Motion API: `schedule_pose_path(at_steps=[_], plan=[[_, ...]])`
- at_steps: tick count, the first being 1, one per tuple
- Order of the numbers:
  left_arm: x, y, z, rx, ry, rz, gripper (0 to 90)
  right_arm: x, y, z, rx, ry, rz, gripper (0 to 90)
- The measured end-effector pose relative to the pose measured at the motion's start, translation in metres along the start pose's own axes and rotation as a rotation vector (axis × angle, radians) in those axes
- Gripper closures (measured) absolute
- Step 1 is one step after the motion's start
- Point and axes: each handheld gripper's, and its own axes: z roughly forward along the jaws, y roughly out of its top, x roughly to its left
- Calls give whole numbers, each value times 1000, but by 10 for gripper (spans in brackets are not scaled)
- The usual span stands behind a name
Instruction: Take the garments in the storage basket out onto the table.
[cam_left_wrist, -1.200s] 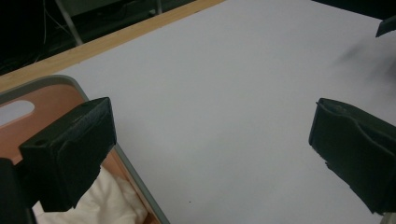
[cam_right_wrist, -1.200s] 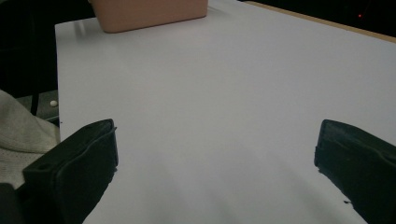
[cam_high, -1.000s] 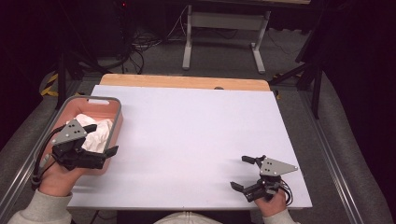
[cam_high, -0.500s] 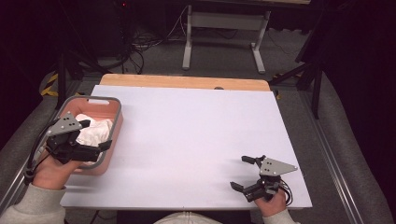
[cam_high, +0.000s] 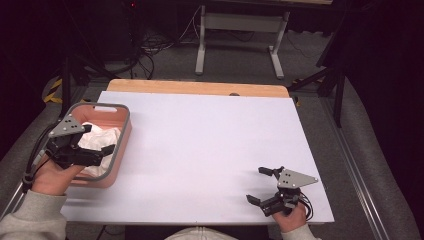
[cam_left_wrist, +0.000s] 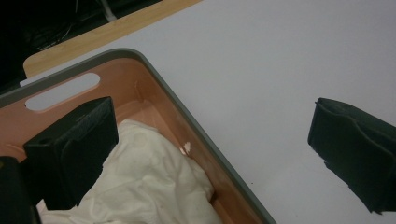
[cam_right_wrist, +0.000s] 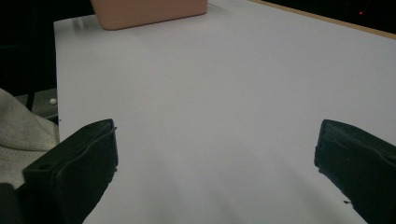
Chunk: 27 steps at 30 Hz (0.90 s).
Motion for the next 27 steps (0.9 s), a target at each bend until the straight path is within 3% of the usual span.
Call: schedule_pose_path(at_steps=[11,27], plan=[[11,3,5,29,4,-11,25,0,0,0,4,3,1,2],[35,-3,23,96,24,-64,28,0,0,1,6,2,2,2]])
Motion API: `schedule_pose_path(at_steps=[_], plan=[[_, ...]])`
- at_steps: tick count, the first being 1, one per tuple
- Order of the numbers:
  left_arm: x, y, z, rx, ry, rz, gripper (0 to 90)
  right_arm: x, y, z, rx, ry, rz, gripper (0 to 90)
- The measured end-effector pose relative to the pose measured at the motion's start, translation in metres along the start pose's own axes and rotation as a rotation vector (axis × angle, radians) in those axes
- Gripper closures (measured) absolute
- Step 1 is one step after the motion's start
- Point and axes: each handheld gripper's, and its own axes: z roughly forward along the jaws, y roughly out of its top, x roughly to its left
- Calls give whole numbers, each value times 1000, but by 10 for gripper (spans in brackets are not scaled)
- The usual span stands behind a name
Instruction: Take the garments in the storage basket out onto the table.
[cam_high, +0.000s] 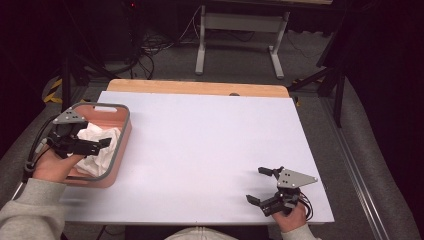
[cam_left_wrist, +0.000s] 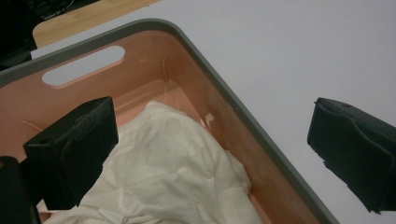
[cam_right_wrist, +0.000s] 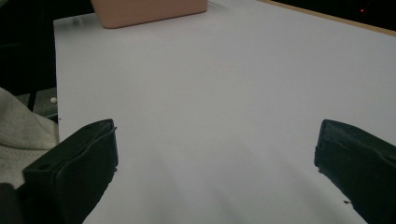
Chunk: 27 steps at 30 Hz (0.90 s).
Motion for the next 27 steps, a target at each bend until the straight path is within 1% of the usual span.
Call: schedule_pose_path(at_steps=[6,7,10,15,18,21,23,24,25,26,27], plan=[[11,-3,6,26,10,-28,30,0,0,0,1,-1,0,2],[11,-3,6,26,10,-28,30,0,0,0,1,-1,0,2],[18,-4,12,45,20,-46,31,0,0,0,3,-2,2,2],[25,-6,17,62,25,-59,31,0,0,0,3,-2,3,2],[26,-7,19,72,22,-66,30,0,0,1,5,-2,2,2],[28,-8,21,82,6,-80,27,0,0,1,6,-3,2,2],[29,-9,24,104,-7,-92,26,0,0,0,3,-4,3,2],[29,-9,24,104,-7,-92,27,0,0,0,3,-4,3,2],[30,-10,26,126,-12,-96,28,0,0,0,4,-2,3,2],[31,-11,29,159,-9,-94,32,0,0,0,4,-1,2,2],[32,-12,31,176,-6,-96,32,0,0,0,4,-1,3,2]])
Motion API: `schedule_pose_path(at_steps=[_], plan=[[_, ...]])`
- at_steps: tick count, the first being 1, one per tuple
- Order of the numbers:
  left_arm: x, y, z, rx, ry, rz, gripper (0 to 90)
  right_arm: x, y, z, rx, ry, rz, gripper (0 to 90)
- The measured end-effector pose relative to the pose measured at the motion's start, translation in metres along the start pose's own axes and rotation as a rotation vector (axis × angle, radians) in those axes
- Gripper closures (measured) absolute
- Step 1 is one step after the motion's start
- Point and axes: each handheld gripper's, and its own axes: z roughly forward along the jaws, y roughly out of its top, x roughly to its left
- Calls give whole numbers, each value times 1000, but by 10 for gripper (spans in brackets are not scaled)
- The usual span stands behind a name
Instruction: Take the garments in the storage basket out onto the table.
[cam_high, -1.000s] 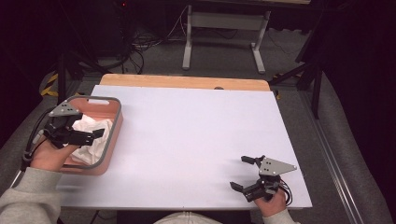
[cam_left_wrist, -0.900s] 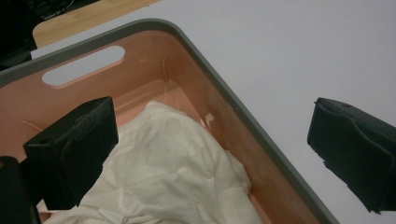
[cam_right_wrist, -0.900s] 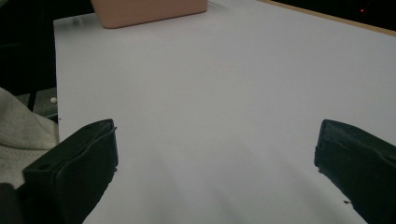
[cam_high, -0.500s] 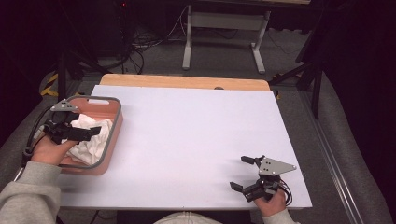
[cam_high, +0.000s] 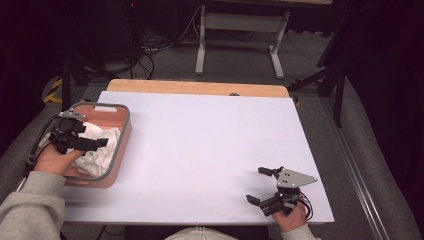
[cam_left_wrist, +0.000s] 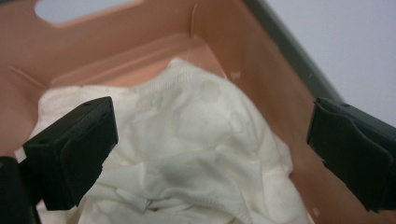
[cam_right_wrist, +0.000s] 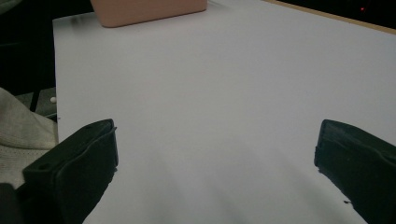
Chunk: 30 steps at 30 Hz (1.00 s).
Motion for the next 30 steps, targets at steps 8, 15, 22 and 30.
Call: schedule_pose_path(at_steps=[8,15,22,30], plan=[[6,-5,13,74,13,-35,37,0,0,0,0,3,2,2],[10,-5,19,137,37,-36,55,0,0,1,2,5,2,2],[11,-4,24,173,57,-38,64,-1,-1,1,3,6,3,2],[10,-3,29,226,110,-35,84,-1,-1,1,3,7,7,2]])
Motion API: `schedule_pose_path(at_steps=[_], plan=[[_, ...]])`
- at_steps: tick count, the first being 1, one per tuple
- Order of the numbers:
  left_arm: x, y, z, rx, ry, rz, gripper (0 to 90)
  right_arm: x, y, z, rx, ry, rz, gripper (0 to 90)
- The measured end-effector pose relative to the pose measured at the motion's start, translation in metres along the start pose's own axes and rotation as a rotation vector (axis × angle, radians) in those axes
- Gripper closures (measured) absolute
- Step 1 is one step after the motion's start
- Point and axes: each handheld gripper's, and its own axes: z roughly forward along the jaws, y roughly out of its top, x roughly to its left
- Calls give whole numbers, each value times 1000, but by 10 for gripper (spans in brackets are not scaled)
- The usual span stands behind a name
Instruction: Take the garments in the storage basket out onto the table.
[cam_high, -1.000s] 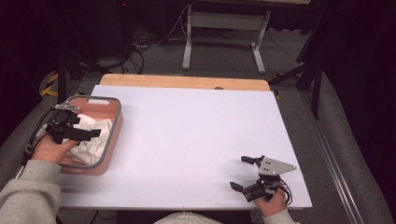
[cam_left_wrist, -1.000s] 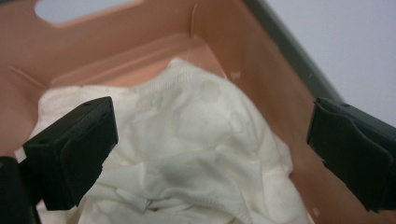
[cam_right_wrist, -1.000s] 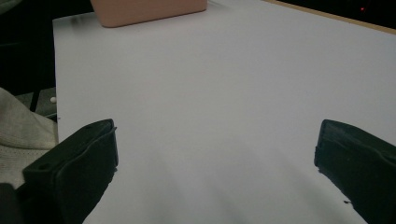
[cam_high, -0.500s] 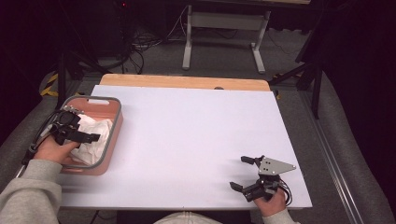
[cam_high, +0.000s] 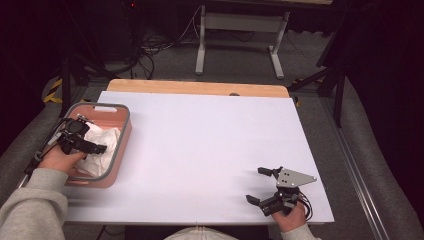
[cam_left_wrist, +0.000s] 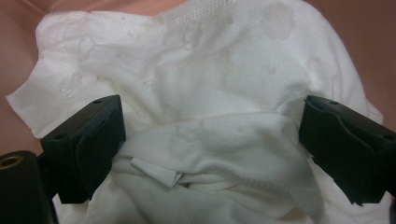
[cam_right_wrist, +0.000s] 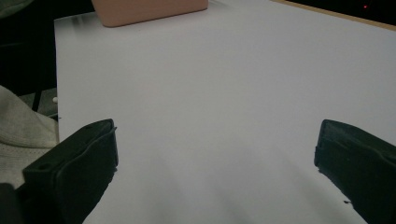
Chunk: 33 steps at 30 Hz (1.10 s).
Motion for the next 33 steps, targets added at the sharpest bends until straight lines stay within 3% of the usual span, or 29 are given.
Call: schedule_pose_path(at_steps=[8,17,33], plan=[[2,0,4,35,11,-15,98,0,0,0,-2,3,0,2],[7,-2,11,41,-42,-50,150,0,0,-1,-5,10,1,2],[7,-3,16,67,-57,-67,193,0,0,-1,-6,9,-3,2]])
